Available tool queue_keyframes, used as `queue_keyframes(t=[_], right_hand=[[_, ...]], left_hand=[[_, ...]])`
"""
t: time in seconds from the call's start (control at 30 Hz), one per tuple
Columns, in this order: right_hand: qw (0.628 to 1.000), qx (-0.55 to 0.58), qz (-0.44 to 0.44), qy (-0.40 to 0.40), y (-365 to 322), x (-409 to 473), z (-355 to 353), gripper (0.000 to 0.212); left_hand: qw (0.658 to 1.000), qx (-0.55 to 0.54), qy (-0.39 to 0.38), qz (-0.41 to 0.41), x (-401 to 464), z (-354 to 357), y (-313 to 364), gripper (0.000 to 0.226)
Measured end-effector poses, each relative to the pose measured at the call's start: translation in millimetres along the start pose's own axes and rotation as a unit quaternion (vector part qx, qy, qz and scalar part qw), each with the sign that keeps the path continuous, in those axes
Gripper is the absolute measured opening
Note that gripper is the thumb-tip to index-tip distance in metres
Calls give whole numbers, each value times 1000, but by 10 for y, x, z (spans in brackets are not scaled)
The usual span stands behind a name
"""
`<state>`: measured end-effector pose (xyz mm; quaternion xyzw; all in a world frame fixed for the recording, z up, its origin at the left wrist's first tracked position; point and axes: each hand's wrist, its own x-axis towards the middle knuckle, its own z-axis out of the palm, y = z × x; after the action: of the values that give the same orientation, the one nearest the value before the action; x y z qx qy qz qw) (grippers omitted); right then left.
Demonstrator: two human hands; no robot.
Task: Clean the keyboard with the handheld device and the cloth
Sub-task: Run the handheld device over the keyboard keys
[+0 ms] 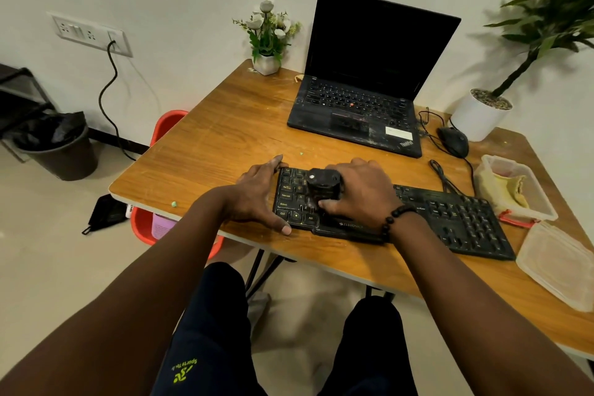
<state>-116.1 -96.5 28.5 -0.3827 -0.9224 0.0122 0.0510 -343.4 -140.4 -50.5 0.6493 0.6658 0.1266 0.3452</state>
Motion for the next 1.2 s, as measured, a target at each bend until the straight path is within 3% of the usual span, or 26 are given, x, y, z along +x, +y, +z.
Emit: queue_keyframes(t=[0.07,0.13,0.2,0.3,0.43,0.57,0.6,0.7,0.77,0.83,0.87,0.97,1.03,1.1,1.13,1.2], right_hand=[[999,27,14,22,26,36,-22,38],[992,126,2,-14,-27,25,-39,37],[997,67,-27,-24,-75,21,8,38],[997,-72,-26,27,-57,114,-33,36],[995,84,-31,-34,-93,133,-64,41],[995,-97,-38,11,-82,186,-45,40],[995,-93,-36,21,-81,208,-54,40],[994,101,-42,-19,-172,203,-30,41],[997,44,-59,-21,-235,185,27,40],[997,-56,-47,34,-206,236,28,38],[997,-56,-33,42,-182,254,13,38],[991,133,-20,-23,-181,218,-3,43],[995,77,-39,-40,-221,170,41,44],[999,-36,-34,12,-201,212,35,40],[998,-44,-23,28,-192,239,10,39],[998,61,-16,10,-216,236,-31,43]], left_hand=[[1000,-2,0,-1,-5,-1,7,162],[1000,4,-1,1,-12,-2,26,162],[1000,4,-3,1,-16,-8,32,161],[1000,4,2,0,-10,4,12,162],[1000,8,-1,3,-3,4,7,160],[1000,5,1,-3,11,6,-9,162],[1000,6,3,-4,16,10,-17,162],[1000,16,3,0,19,14,-15,161],[1000,17,1,-1,1,10,6,158],[1000,12,6,-4,4,17,3,157],[1000,10,8,-4,3,17,2,158],[1000,13,2,-2,16,12,-12,159],[1000,12,-4,-2,12,10,-4,159],[1000,10,3,-2,6,13,3,160],[1000,9,6,-1,3,13,8,160],[1000,11,7,2,15,11,0,161]])
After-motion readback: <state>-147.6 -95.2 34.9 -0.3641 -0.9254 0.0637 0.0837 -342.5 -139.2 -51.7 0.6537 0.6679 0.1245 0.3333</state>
